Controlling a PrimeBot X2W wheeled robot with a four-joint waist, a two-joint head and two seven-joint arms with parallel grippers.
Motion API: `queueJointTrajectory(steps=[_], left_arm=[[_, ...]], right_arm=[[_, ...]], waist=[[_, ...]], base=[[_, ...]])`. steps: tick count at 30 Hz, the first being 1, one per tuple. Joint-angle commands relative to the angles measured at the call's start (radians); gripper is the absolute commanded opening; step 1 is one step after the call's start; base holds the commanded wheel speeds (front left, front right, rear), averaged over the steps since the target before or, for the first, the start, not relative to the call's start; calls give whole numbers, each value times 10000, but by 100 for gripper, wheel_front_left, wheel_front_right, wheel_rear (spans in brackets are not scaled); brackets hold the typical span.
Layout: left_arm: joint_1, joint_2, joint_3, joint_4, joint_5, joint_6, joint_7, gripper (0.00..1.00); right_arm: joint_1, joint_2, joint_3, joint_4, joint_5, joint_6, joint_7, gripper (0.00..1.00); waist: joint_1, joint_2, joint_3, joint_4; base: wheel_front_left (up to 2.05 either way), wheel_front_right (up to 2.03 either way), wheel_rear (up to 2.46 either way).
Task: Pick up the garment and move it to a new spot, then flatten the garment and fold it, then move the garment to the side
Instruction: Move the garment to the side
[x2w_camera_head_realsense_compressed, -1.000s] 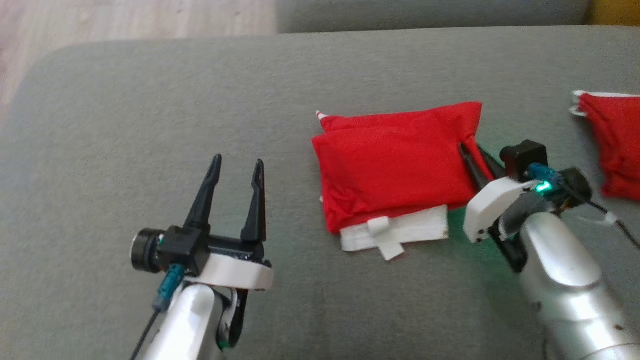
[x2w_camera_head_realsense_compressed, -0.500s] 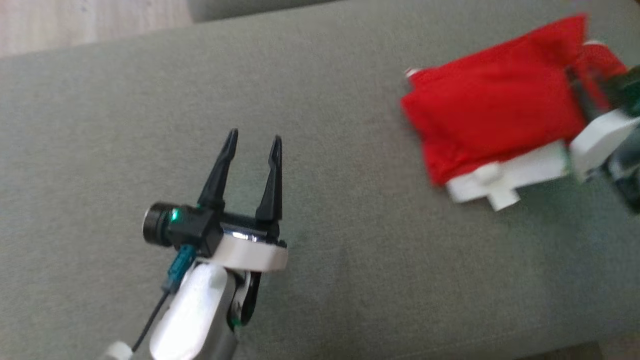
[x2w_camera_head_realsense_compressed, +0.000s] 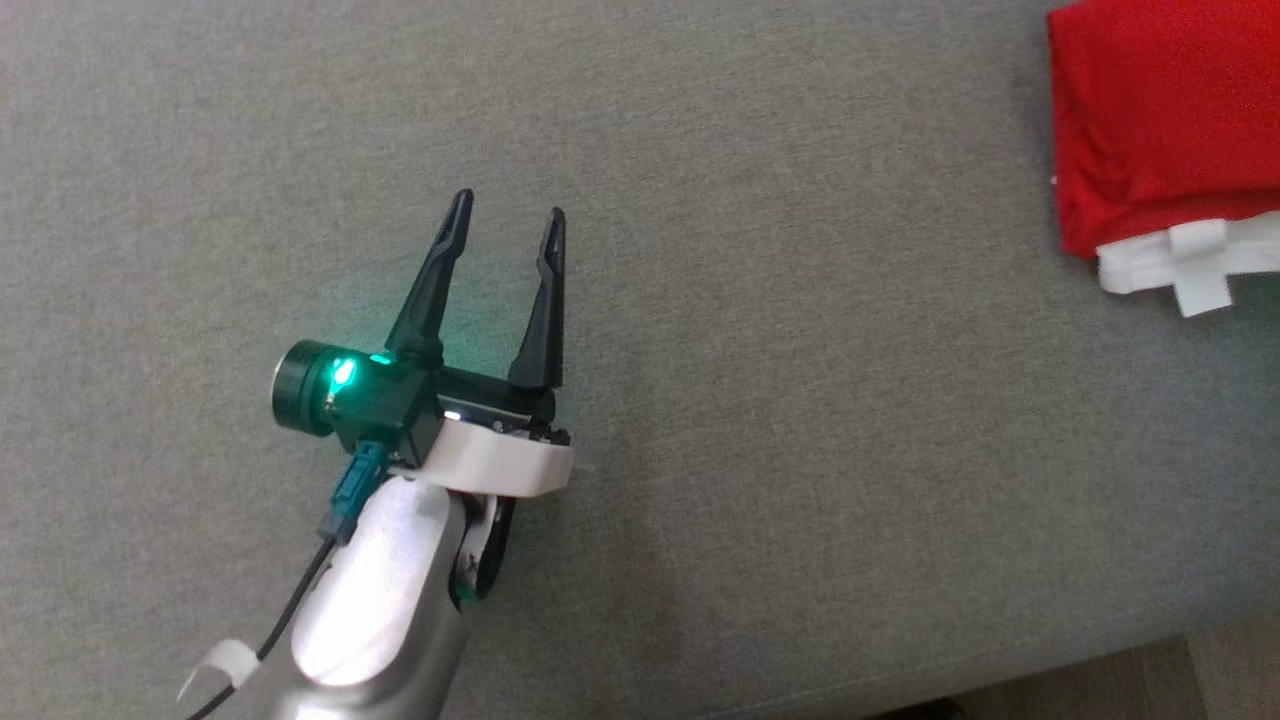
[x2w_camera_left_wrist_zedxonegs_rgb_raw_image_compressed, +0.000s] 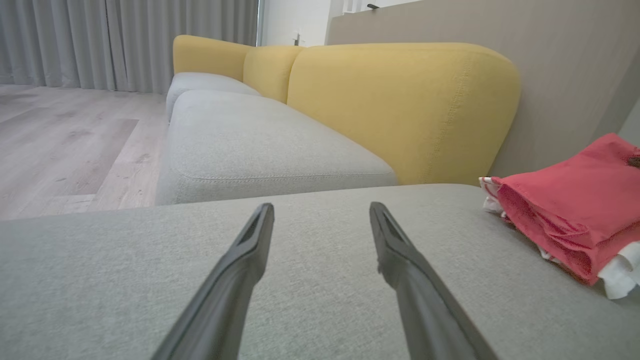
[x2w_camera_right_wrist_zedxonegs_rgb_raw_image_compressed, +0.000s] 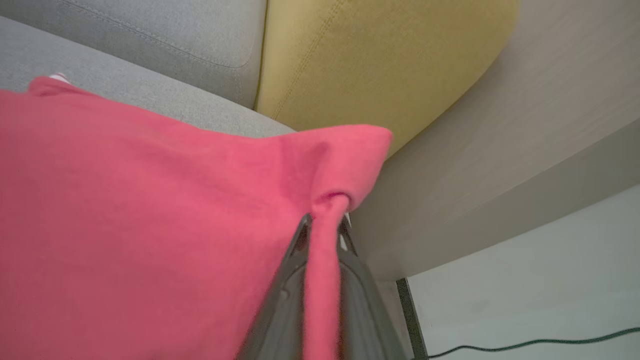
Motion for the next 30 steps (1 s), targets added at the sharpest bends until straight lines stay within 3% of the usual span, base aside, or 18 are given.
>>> queueJointTrajectory(steps=[1, 5, 6, 7, 19, 30], left_arm=[[-272, 66, 362, -279, 110, -38, -51, 100], [-303, 66, 449, -273, 134, -55, -51, 100], [-306, 66, 475, -274, 137, -63, -51, 100], [-306, 66, 499, -271, 141, -75, -51, 100], [-84, 66, 722, -346, -45, -40, -51, 100], [706, 66, 1313, -641, -363, 232, -51, 100]], right_arm=[[-172, -388, -179, -132, -113, -7, -165, 0], [-262, -240, -597, 150, -252, -7, -325, 0], [-287, -202, -689, 191, -327, -7, -378, 56], [-316, -147, -780, 210, -399, -7, -424, 100], [-53, 629, -1236, -545, -557, -7, -729, 100], [1412, 2566, -1275, -3316, 423, -7, -899, 100]], waist=[[-2, 0, 120, 86], [-2, 0, 219, 188], [-2, 0, 225, 211], [-2, 0, 220, 229], [-2, 0, -599, 388], [-2, 0, -2124, 749]], base=[[0, 0, 0], [0, 0, 0], [0, 0, 0], [0, 0, 0], [0, 0, 0], [0, 0, 0]])
